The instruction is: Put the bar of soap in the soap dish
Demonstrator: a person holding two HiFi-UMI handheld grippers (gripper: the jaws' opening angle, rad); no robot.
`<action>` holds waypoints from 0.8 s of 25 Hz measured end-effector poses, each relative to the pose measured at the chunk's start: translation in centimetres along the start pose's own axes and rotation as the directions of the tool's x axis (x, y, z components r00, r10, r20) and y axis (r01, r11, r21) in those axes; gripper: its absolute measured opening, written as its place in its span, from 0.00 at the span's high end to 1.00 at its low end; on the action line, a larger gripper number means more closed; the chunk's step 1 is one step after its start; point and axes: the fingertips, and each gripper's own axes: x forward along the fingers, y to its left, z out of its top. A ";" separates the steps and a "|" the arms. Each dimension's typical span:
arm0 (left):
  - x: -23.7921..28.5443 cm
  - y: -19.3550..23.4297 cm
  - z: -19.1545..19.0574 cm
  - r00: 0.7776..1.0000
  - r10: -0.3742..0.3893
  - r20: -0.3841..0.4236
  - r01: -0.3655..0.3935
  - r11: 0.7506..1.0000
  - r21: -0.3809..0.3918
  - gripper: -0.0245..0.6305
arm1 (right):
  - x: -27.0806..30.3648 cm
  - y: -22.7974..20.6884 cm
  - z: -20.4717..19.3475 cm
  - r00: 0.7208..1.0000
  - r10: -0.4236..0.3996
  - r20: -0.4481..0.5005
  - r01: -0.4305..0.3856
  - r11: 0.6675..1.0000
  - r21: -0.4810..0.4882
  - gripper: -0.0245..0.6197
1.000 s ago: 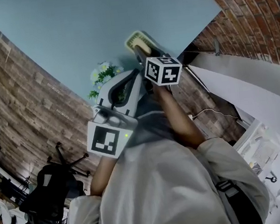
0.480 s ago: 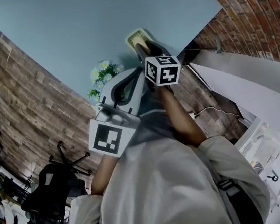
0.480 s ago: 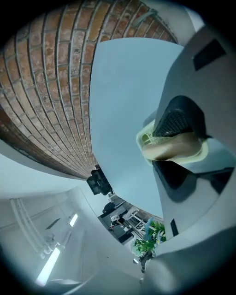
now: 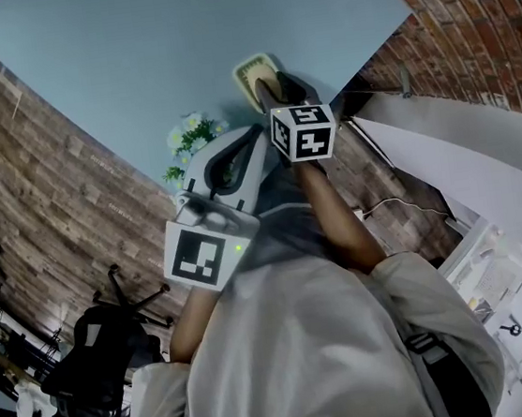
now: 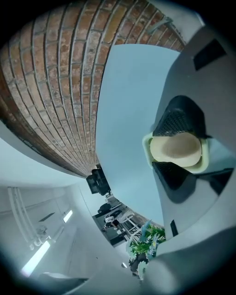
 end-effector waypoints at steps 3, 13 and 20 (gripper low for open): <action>-0.2 0.0 -0.1 1.000 0.000 -0.004 0.000 1.000 -0.001 0.96 | -0.3 0.5 0.3 1.000 0.001 0.011 0.000 1.000 -0.024 0.70; -1.5 0.8 0.5 0.999 0.017 0.033 -0.016 0.999 -0.030 0.96 | -3.7 4.2 3.2 0.992 0.070 0.104 -0.048 0.979 -0.199 0.88; -3.0 1.5 1.4 0.997 0.045 0.069 -0.044 0.999 -0.011 0.96 | -7.5 7.1 5.2 0.974 0.149 0.168 -0.111 0.969 -0.219 0.92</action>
